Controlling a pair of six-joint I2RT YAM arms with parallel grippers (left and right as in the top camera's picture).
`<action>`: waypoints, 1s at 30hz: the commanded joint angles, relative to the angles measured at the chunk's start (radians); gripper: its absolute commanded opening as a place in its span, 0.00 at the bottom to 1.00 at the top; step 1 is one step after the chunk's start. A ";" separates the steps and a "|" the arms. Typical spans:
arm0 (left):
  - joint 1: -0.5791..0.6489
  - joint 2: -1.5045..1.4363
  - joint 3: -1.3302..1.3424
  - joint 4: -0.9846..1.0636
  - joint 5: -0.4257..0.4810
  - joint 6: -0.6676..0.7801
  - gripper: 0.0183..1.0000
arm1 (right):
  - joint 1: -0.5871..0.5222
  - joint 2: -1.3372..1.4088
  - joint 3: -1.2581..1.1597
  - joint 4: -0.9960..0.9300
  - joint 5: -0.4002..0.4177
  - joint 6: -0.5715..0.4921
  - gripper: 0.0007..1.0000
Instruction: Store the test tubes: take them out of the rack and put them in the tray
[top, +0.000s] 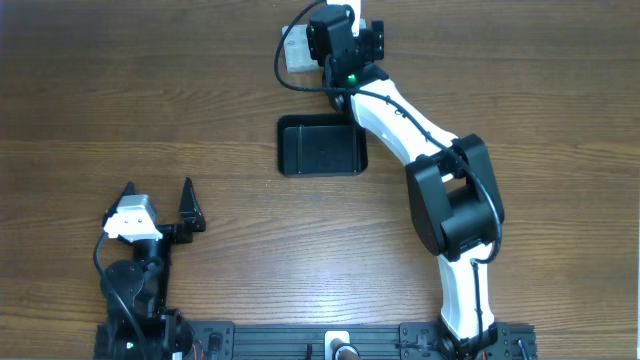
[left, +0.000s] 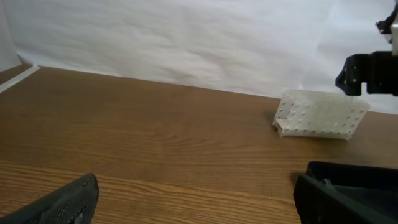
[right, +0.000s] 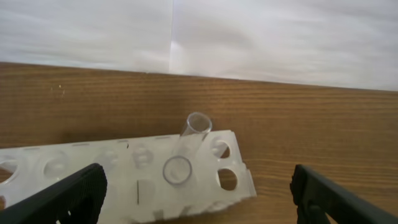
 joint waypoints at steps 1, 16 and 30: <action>0.005 -0.006 -0.004 -0.004 0.016 0.015 1.00 | 0.003 0.045 0.028 0.037 0.021 0.024 0.93; 0.005 -0.006 -0.004 -0.004 0.016 0.015 1.00 | 0.003 0.115 0.036 0.147 0.022 -0.024 0.89; 0.005 -0.006 -0.004 -0.004 0.016 0.015 1.00 | -0.010 0.116 0.036 0.183 0.040 -0.041 0.54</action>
